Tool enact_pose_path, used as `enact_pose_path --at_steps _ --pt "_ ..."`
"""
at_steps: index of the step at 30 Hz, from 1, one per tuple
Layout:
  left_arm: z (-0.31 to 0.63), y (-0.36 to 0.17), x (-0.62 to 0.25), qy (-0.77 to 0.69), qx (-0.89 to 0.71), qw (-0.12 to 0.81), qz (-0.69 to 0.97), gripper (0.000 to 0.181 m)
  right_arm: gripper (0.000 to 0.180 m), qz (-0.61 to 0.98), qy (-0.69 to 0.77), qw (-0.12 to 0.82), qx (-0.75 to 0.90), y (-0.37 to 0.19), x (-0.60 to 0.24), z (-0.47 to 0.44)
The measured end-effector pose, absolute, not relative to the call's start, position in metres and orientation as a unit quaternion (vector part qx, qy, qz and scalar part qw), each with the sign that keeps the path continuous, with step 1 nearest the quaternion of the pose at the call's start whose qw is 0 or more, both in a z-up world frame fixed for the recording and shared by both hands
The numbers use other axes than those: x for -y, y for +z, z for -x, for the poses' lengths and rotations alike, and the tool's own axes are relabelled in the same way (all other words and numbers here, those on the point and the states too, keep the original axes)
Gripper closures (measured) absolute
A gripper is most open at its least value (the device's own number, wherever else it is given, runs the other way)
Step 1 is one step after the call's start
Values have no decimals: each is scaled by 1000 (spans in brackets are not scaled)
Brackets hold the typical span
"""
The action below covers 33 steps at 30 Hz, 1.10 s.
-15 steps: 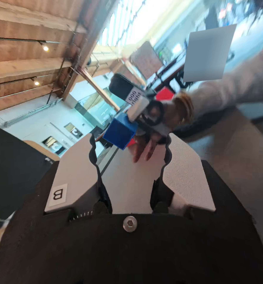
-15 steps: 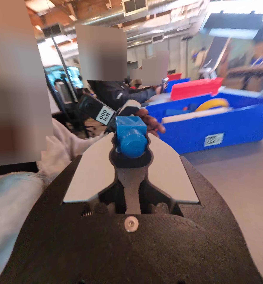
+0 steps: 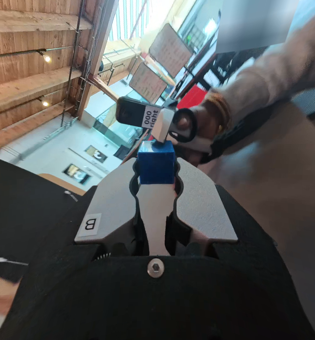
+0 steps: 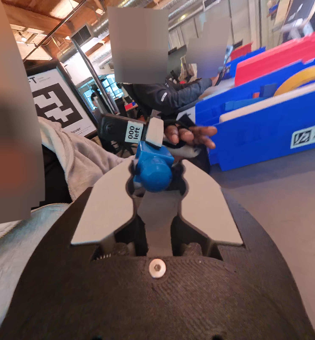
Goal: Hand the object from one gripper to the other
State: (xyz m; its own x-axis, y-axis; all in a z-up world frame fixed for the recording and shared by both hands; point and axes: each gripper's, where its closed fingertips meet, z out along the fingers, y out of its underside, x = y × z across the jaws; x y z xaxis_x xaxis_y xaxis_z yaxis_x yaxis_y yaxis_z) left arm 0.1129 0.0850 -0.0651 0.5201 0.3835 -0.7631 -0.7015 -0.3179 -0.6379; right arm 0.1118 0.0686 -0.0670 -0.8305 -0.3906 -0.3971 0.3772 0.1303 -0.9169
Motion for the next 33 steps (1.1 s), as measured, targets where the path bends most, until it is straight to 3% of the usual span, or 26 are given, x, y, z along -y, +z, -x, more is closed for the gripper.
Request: enact_pose_path --at_steps 3,5,9,12,15,23,28,33 --pt "-119 -48 -78 385 -58 664 638 145 92 50 -721 204 -661 -52 -67 -112" --pt "-121 -37 -70 294 -5 727 620 145 72 106 -760 88 -635 -43 -67 -114" --pt "-121 -36 -63 114 69 778 614 146 68 287 -730 -261 -562 -40 -68 -124" --pt "-129 -51 -72 -38 107 768 631 146 74 359 -660 -394 -530 -49 -65 -129" --pt "-131 -62 -77 -116 137 746 641 146 92 372 -638 -415 -531 -53 -64 -128" --pt "-134 -70 -81 -121 135 729 660 145 142 410 -589 -436 -543 -69 -62 -130" --pt "-131 -64 -80 -100 129 747 645 143 144 377 -605 -413 -566 -65 -62 -126" --pt "-118 -39 -67 125 75 785 602 115 144 228 -715 -228 -621 -45 -70 -108"
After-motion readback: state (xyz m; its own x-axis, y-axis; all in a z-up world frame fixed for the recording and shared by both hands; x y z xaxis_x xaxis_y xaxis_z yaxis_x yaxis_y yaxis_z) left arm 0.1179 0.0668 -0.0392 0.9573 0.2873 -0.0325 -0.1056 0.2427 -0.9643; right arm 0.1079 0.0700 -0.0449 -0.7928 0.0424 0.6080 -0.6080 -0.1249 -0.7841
